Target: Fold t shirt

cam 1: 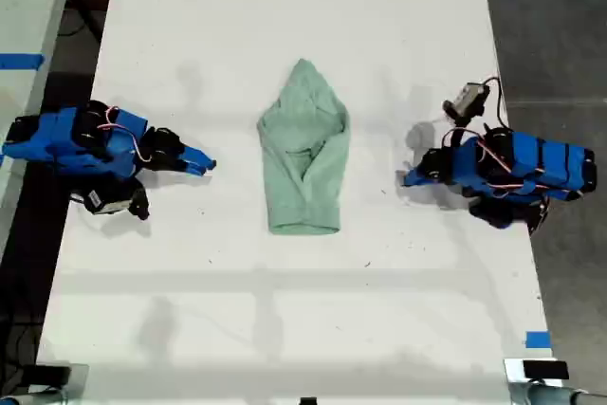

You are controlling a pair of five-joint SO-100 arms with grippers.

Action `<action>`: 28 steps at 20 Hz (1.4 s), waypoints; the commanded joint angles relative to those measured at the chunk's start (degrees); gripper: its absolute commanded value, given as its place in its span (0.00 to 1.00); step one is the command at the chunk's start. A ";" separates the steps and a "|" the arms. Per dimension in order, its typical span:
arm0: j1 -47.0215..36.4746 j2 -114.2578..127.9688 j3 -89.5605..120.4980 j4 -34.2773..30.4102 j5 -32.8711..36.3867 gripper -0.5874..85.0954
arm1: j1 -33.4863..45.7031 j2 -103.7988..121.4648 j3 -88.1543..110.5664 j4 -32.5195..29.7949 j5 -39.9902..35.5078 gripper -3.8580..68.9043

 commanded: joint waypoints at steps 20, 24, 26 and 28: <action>8.17 -92.99 -79.01 -4.22 4.31 0.17 | -10.99 -78.93 -67.59 -2.99 6.86 0.20; 9.49 -103.10 -81.74 -7.29 -0.26 0.24 | -13.36 -91.93 -76.38 -7.21 5.01 0.35; 9.49 -106.88 -82.18 -9.40 -0.53 0.25 | -13.97 -96.68 -81.30 -6.94 4.13 0.35; 10.11 -113.82 -84.55 -9.93 -1.85 0.25 | -14.50 -99.93 -85.34 -6.59 3.34 0.35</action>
